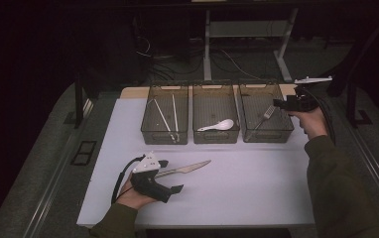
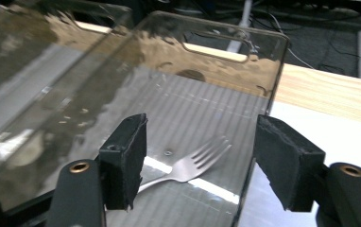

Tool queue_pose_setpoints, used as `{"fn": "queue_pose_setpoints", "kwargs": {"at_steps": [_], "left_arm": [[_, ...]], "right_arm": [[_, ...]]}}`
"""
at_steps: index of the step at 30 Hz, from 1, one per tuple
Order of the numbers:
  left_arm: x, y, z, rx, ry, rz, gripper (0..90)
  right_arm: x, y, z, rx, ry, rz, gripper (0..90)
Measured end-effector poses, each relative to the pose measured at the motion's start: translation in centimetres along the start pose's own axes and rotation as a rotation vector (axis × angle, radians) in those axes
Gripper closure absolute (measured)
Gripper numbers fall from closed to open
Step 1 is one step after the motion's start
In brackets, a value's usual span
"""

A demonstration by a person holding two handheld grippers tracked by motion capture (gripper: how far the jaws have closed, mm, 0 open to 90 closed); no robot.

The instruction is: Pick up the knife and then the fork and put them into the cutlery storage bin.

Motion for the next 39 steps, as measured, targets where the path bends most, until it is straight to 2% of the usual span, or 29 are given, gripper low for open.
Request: {"fn": "queue_pose_setpoints", "kwargs": {"at_steps": [4,8,10,13,15,19,22,26,33,39], "left_arm": [[0.1,-0.1,0.0,0.001,-0.008,-0.014,0.6],[-0.2,-0.4,0.2,-0.020,0.006,-0.032,2.7],[-0.4,-0.6,0.3,-0.029,0.011,-0.039,4.0],[-0.5,-0.9,0.5,-0.047,0.014,-0.053,7.3],[-0.5,-1.2,0.6,-0.058,0.009,-0.065,12.6],[-0.6,-1.8,0.8,-0.064,0.005,-0.065,19.4],[-0.6,-2.2,0.9,-0.065,0.001,-0.060,26.1],[-0.7,-2.7,0.9,-0.061,0.001,-0.048,36.7],[-0.7,-3.5,0.7,-0.059,-0.039,-0.057,52.3],[-0.3,-3.9,0.5,-0.056,-0.076,-0.045,58.5]], "right_arm": [[-0.6,-1.2,1.5,-0.065,0.042,-0.001,35.0],[-0.9,-2.9,3.6,-0.124,0.083,0.004,32.0],[-0.6,-4.0,4.6,-0.157,0.083,0.019,30.5],[0.3,-5.5,6.2,-0.201,0.068,0.052,29.5],[0.9,-6.5,7.1,-0.238,0.065,0.058,29.5],[2.8,-8.4,8.4,-0.290,0.047,0.093,28.4],[4.4,-9.6,9.3,-0.326,0.036,0.099,28.1],[6.2,-11.0,10.2,-0.345,0.039,0.096,27.1],[9.5,-13.1,11.8,-0.378,0.048,0.083,24.1],[11.9,-13.9,12.5,-0.388,0.040,0.102,21.1]]}}
Point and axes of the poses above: each handheld gripper's, and its own axes: z roughly backward along the jaws, x roughly out of its underside, y roughly to its right, the point moved 10 cm from there along -z, roughly forward along the jaws, and after that the axes turned 12 degrees about y, right-handed, at the moved point
